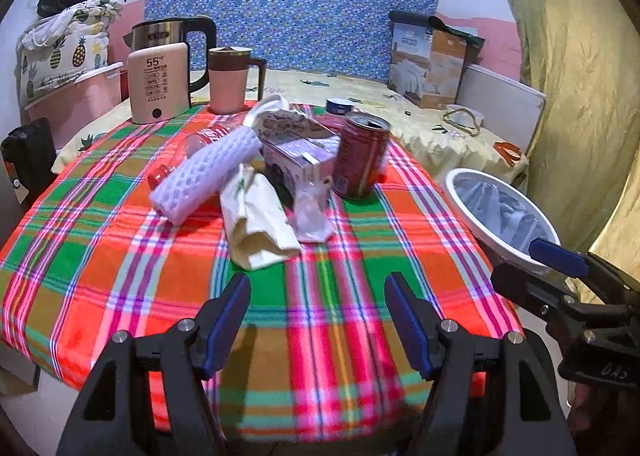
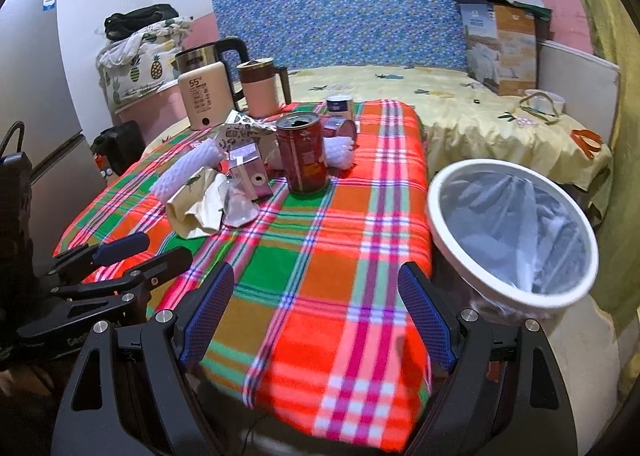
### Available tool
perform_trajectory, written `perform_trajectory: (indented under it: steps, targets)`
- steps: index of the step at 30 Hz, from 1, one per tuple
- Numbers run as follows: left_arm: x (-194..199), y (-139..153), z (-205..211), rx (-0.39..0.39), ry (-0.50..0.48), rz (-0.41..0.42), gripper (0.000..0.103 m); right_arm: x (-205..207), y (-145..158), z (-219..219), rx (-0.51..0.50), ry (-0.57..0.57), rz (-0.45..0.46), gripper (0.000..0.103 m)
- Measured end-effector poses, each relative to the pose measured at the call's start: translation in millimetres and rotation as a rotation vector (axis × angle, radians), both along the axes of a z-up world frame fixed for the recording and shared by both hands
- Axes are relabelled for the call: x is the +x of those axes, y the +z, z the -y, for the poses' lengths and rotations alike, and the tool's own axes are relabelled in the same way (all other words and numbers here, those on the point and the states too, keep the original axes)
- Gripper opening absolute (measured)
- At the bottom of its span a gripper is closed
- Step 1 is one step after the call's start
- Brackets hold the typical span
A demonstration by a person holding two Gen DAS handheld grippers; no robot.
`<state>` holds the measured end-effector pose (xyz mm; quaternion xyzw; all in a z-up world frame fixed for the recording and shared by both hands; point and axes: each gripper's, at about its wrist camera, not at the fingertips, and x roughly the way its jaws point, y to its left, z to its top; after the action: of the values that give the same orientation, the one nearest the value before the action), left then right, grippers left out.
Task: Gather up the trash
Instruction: 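Grasp the white paper bag with the left tool while the right tool grasps the red can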
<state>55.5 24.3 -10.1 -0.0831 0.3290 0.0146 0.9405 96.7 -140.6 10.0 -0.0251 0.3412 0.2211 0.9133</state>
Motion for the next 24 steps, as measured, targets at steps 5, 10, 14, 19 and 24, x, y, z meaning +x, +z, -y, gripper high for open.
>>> perform_trajectory:
  steps: [5,10,14,19,24]
  targets:
    - [20,-3,-18,-0.015,0.031,-0.013,0.071,16,-1,-12,0.0,0.025,-0.024,0.085]
    - [40,-8,-34,-0.026,0.055,-0.023,0.066,36,-2,-17,0.005,0.025,-0.044,0.084]
    - [54,-13,-43,-0.036,0.068,-0.031,0.056,58,-2,-21,0.013,0.009,-0.064,0.083]
    - [66,-19,-48,-0.047,0.068,-0.046,0.042,83,-3,-32,0.008,0.014,-0.075,0.081]
    - [71,-24,-52,-0.061,0.074,-0.059,0.035,102,-4,-45,0.007,0.037,-0.073,0.08]
